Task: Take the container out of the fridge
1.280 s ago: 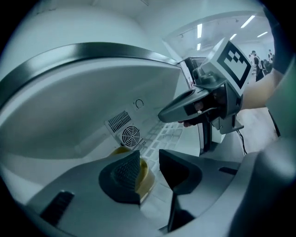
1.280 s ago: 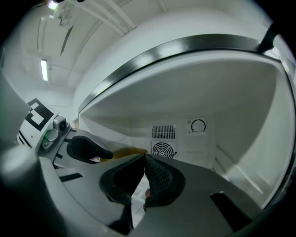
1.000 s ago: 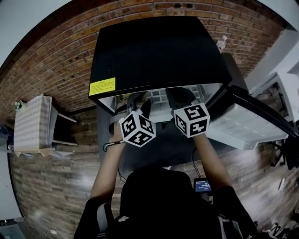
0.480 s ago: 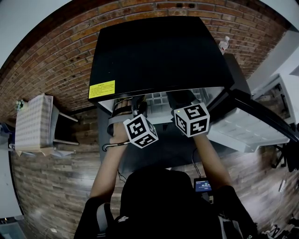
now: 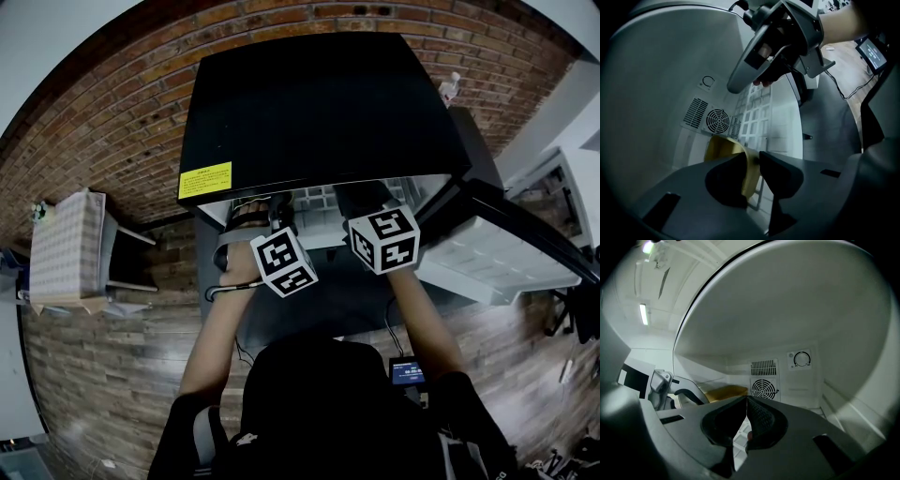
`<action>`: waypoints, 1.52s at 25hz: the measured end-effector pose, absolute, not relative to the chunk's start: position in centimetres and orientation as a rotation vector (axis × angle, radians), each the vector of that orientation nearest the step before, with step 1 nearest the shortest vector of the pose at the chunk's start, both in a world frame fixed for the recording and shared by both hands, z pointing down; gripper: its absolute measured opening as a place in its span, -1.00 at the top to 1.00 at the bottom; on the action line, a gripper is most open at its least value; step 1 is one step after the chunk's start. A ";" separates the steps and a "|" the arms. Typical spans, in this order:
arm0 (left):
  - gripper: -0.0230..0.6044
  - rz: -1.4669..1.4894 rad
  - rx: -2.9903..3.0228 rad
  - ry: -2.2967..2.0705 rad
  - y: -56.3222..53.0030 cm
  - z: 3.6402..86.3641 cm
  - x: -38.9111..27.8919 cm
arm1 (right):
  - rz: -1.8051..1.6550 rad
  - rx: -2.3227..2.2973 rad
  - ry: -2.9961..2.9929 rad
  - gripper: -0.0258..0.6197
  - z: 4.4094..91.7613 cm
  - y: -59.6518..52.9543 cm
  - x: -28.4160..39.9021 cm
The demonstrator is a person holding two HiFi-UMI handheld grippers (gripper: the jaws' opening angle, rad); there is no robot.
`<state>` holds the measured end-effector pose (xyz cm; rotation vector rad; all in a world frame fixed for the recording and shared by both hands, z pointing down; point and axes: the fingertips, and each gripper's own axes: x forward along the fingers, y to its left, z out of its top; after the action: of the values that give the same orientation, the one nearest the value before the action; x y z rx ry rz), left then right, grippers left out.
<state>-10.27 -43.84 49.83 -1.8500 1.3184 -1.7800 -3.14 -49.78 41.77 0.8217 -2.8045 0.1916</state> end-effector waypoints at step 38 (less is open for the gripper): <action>0.84 -1.658 -2.077 1.148 -39.7 49.4 -7.3 | 0.144 0.950 -2.749 0.79 40.4 -45.7 -2.8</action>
<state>-7.31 -39.69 49.36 -2.0770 1.1477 -1.6577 -2.83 -45.69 40.41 0.9495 -2.7493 0.1439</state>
